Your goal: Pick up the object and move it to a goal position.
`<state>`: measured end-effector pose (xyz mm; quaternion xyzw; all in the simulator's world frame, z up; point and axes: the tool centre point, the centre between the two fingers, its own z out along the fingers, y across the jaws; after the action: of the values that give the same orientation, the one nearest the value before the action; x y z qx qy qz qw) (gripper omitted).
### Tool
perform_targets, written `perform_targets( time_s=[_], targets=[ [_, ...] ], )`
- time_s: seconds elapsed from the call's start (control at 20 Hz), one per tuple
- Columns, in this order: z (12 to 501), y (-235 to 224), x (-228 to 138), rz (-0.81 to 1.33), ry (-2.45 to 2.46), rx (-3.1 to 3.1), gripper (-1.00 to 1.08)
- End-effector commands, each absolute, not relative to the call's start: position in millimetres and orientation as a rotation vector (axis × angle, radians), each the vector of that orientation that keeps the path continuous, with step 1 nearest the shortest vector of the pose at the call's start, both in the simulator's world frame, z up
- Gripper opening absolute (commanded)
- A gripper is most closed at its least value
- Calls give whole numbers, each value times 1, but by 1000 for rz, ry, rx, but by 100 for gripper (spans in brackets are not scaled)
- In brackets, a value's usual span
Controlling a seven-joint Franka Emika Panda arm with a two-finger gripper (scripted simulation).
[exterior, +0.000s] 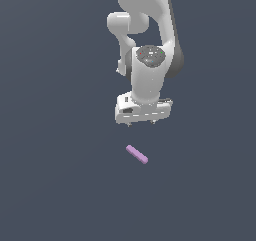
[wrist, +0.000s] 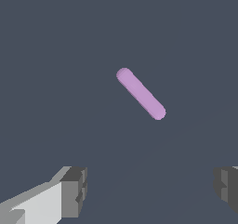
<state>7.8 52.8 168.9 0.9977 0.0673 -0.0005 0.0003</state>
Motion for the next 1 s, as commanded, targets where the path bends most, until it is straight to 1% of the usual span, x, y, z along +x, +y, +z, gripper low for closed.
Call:
perform_targets(
  time_s=[0.0,0.45,0.95],
  targets=[
    [166,53,10,-3,245,3130,100],
    [147,51,26,-5,484,3097,100],
    [110,47,52,-7,893,3003,100]
  ],
)
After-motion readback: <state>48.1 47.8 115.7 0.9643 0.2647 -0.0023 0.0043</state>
